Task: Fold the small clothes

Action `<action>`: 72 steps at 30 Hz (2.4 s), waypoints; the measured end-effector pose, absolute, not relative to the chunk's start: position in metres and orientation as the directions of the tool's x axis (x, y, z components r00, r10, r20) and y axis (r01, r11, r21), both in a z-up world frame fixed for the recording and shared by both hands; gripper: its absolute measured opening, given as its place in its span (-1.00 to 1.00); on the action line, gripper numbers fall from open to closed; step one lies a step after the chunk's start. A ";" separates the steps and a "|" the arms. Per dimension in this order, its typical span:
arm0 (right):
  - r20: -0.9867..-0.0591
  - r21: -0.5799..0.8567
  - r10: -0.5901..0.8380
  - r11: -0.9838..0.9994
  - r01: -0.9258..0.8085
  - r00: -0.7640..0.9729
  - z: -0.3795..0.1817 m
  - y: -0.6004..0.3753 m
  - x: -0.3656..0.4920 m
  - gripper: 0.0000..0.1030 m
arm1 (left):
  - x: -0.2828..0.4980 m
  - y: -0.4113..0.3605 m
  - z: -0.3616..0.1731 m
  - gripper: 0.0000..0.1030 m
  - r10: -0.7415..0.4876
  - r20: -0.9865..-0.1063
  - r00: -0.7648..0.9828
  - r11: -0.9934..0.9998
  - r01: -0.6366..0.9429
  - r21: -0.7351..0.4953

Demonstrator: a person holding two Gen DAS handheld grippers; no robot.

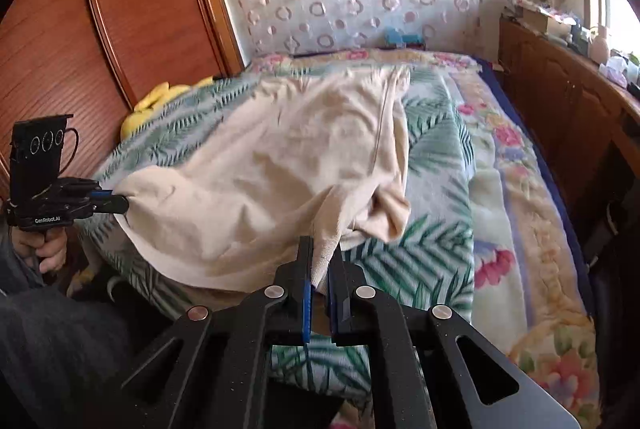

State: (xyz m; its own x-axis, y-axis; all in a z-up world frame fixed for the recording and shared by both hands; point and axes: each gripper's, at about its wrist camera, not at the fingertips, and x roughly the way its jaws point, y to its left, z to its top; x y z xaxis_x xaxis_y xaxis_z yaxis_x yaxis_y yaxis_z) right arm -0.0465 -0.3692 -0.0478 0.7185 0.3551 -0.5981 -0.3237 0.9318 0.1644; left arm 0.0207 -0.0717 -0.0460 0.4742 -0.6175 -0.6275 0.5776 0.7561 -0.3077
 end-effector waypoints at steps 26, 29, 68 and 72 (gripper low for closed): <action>-0.539 0.180 0.332 0.943 -0.279 0.774 -0.020 -0.350 0.153 -0.89 | 0.257 -0.055 -0.044 -0.86 -0.483 -0.643 0.595 0.873 0.386 -0.299; -0.556 0.179 0.322 0.947 -0.268 0.767 -0.021 -0.351 0.161 -0.80 | 0.265 -0.058 -0.058 -0.85 -0.469 -0.671 0.574 0.880 0.374 -0.294; -0.613 -0.023 0.153 0.977 -0.211 0.775 0.047 -0.323 0.159 -0.09 | 0.310 -0.051 -0.075 0.53 -0.302 -0.765 0.568 0.935 0.332 -0.122; -0.625 -0.029 0.180 0.967 -0.253 0.759 0.039 -0.328 0.136 -0.06 | 0.322 -0.046 -0.083 0.53 -0.279 -0.768 0.577 0.948 0.294 -0.124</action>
